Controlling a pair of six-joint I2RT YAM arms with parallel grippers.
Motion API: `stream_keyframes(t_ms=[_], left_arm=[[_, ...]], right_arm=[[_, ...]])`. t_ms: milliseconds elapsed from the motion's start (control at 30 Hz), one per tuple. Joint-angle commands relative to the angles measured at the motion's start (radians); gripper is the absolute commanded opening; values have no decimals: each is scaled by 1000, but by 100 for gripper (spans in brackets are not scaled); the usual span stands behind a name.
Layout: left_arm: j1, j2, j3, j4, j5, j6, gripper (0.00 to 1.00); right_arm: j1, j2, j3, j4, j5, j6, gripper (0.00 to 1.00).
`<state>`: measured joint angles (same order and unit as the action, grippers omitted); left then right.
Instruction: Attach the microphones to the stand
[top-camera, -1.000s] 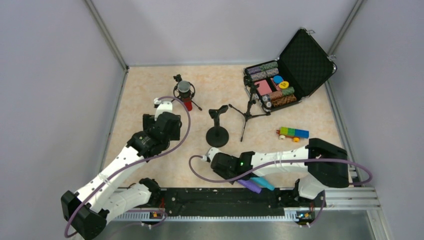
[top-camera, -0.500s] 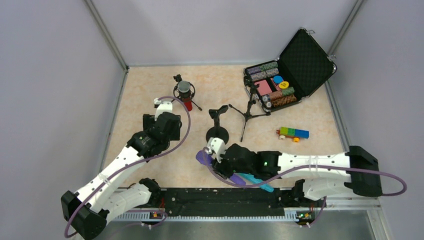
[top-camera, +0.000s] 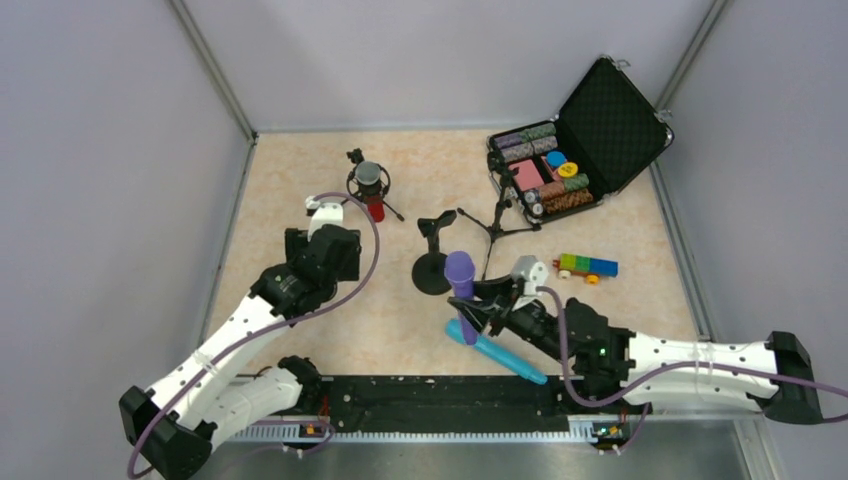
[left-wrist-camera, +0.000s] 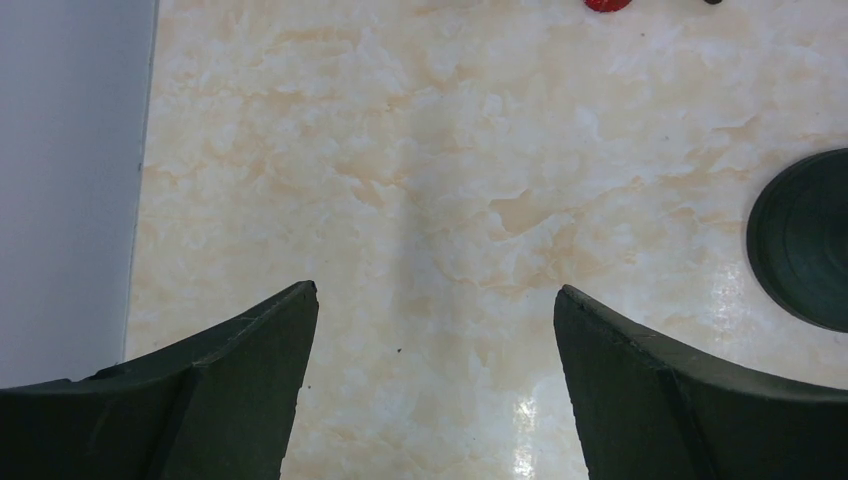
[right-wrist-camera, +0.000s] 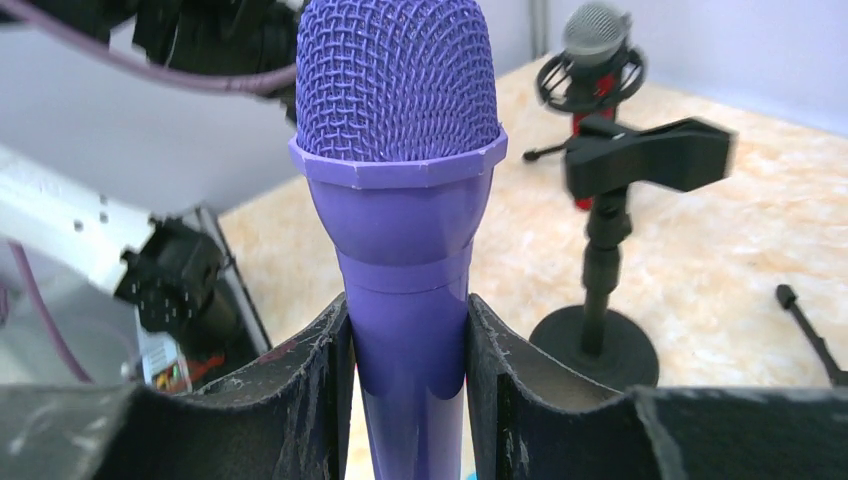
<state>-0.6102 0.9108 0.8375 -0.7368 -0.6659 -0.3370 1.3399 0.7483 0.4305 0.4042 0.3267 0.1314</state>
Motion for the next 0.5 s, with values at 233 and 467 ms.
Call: stream_keyframes(t_ms=[233,467], left_arm=[[3,-139,-10,199,254,-10,92],[3,-335,-175,544,404,18,91]], right_arm=[[-3,-212,-144,331,207,21,0],[-4,-210,-145,329,199,4,0]])
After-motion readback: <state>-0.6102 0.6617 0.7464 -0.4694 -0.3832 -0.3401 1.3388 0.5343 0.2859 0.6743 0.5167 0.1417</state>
